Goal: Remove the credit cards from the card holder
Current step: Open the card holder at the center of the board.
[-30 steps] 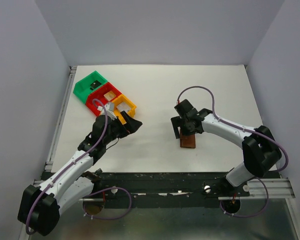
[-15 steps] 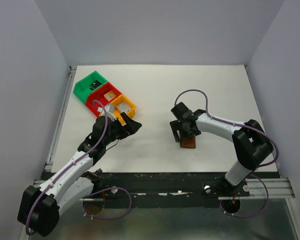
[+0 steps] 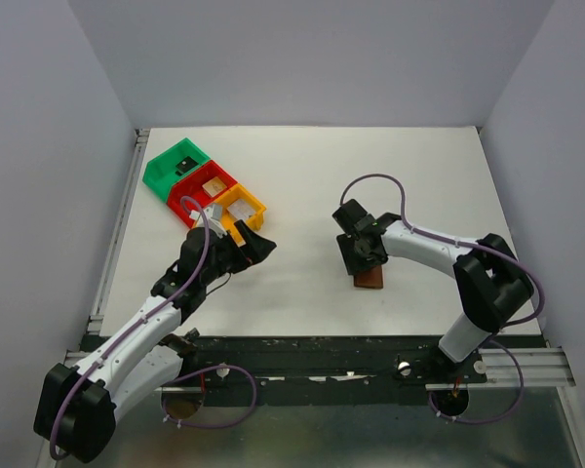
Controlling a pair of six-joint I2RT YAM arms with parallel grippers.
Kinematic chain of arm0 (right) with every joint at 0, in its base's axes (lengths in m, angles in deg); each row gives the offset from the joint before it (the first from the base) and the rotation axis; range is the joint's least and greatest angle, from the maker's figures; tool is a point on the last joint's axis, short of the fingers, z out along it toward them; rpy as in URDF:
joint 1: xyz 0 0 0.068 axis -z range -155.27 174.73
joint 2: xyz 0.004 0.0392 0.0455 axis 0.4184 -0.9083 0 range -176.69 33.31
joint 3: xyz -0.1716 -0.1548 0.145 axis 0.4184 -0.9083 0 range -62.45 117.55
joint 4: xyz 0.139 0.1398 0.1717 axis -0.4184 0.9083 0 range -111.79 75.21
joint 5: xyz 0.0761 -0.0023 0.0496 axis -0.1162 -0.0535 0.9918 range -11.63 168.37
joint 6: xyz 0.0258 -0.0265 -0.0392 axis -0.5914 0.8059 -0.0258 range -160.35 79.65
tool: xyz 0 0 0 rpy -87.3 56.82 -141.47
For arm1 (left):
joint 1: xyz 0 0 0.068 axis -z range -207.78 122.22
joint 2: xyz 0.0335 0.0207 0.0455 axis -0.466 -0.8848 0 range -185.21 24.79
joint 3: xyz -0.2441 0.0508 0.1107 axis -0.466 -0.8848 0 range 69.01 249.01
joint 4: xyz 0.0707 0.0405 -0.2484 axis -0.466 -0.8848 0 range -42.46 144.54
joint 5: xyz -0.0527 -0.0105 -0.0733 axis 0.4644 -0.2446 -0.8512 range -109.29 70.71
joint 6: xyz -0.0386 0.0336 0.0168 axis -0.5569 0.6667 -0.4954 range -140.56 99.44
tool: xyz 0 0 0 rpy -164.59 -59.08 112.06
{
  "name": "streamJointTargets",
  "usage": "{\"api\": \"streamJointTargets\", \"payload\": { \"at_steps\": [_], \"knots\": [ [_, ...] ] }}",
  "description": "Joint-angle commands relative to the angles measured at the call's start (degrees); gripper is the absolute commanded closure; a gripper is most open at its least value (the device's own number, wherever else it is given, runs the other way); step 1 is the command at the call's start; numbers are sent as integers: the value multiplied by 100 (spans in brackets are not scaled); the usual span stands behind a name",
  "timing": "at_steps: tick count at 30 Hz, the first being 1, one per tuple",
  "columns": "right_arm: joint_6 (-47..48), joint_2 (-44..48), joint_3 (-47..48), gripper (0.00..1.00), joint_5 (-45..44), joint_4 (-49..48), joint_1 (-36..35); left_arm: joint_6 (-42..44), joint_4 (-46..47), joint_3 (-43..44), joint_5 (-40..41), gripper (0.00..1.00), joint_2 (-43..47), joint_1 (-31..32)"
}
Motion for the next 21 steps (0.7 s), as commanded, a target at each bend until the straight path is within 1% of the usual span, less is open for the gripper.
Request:
{"api": "streamJointTargets", "payload": {
  "at_steps": [1,6,12,17,21],
  "knots": [
    [-46,133,1,45,-34,203,-45,-44,-1,-73,96,1,118,24],
    [-46,309,-8,71,-8,264,-45,-62,-1,-108,113,1,170,24],
    [-55,467,89,99,54,361,-45,-62,-45,-108,122,1,223,32],
    [-143,765,177,100,238,440,-45,-70,-36,-100,140,1,258,15],
    [-169,1134,291,100,554,502,-45,-18,-10,-47,131,1,232,24]
  ]
}}
